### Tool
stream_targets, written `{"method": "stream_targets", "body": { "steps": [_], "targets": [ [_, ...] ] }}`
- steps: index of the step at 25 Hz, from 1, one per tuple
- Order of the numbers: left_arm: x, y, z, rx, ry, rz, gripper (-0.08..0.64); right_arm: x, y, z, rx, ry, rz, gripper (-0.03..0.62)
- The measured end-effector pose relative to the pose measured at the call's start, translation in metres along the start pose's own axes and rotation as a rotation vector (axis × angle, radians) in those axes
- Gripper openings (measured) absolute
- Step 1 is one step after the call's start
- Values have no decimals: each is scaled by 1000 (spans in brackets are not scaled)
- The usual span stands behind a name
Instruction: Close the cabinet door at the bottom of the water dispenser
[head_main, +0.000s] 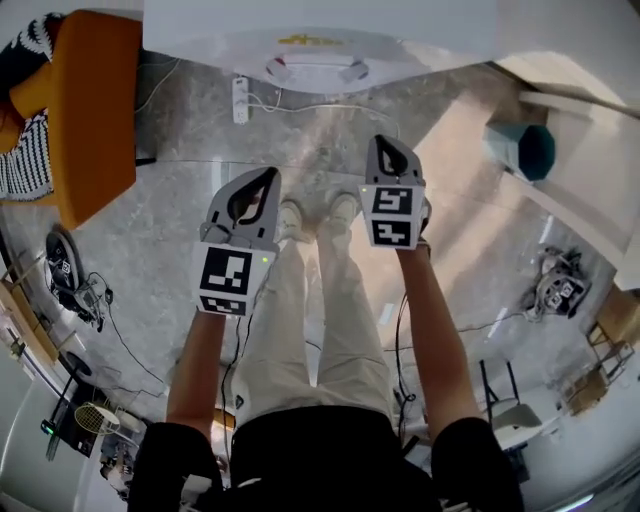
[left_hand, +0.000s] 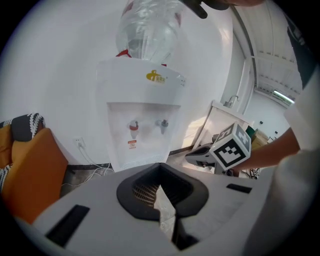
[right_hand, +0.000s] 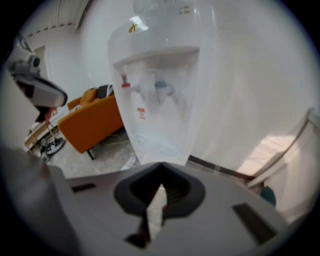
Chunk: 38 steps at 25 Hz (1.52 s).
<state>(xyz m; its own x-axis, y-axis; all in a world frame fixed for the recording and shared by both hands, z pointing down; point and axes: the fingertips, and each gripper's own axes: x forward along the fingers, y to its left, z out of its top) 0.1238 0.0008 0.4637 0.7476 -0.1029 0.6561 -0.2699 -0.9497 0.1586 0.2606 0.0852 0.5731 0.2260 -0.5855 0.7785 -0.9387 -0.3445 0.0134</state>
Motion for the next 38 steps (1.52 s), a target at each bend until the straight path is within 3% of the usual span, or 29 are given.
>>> {"method": "stream_targets", "body": {
  "steps": [12,29,38],
  "targets": [
    [-71,-26,86,14,-120,0,8,-152,19,104,69,-179,61,34],
    [-203,-48,205,43,-325,35,8,-327,32,231,79,-445,32,34],
    [-264,-68,262,153,-436,38,8,-392,43,278,38,-570,0,34]
  ]
}}
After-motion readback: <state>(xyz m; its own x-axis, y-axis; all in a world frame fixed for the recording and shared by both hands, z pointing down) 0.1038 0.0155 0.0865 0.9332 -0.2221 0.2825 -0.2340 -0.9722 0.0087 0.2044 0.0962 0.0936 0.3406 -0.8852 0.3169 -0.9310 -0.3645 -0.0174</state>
